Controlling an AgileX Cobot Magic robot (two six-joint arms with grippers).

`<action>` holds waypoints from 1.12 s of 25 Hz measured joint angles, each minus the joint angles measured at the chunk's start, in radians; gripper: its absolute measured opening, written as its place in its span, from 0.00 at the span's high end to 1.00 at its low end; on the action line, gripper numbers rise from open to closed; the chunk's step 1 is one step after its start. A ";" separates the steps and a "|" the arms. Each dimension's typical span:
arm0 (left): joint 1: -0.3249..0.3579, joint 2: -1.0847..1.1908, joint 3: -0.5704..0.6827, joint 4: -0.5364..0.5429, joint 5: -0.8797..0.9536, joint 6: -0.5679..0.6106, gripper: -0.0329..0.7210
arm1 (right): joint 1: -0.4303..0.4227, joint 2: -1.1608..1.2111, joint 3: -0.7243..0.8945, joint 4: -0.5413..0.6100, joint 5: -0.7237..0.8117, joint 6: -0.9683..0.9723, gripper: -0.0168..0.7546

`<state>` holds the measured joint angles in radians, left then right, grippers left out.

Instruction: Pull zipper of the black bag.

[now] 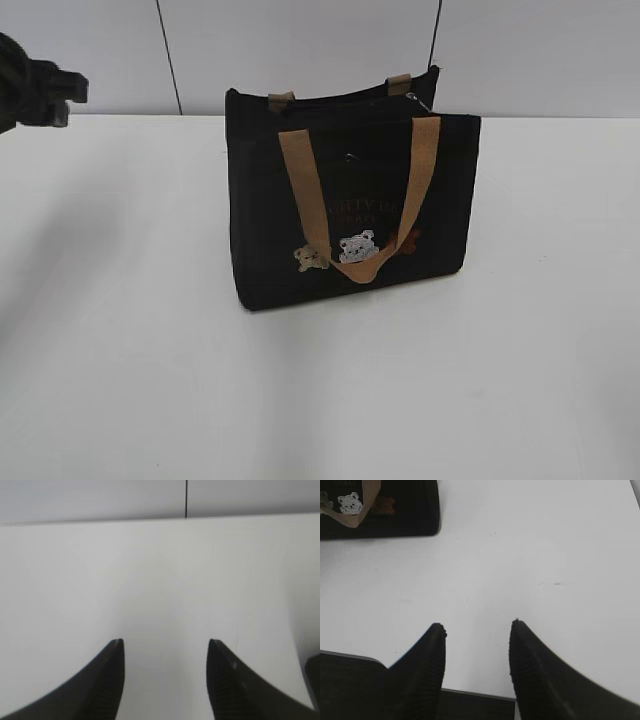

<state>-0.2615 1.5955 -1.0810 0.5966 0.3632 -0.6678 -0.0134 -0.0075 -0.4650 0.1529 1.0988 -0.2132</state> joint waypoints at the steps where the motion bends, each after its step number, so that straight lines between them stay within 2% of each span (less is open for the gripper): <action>1: -0.003 -0.018 0.000 -0.086 0.068 0.060 0.43 | 0.000 0.000 0.000 0.000 -0.001 0.000 0.56; 3: -0.003 -0.068 0.000 -0.230 0.199 0.159 0.43 | 0.000 0.000 0.000 0.000 -0.001 0.000 0.56; 5: -0.003 -0.121 0.000 -0.320 0.342 0.236 0.43 | 0.000 0.000 0.000 0.000 -0.001 0.000 0.56; 9: -0.007 -0.264 0.042 -0.375 0.534 0.311 0.44 | 0.000 0.000 0.000 0.000 -0.001 0.000 0.56; 13: -0.022 -0.460 0.172 -0.400 0.568 0.334 0.47 | 0.000 0.000 0.000 0.000 -0.001 0.000 0.56; 20: -0.024 -0.852 0.431 -0.538 0.554 0.514 0.47 | 0.000 0.000 0.000 0.001 -0.001 0.000 0.56; 24: -0.024 -1.027 0.501 -0.560 0.575 0.551 0.47 | 0.000 0.000 0.000 0.001 -0.002 0.000 0.56; 28: -0.005 -1.183 0.510 -0.573 0.577 0.568 0.48 | 0.000 0.000 0.000 0.001 -0.002 0.000 0.56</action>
<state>-0.2665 0.4127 -0.5715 0.0238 0.9399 -0.0993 -0.0134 -0.0075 -0.4650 0.1537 1.0966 -0.2132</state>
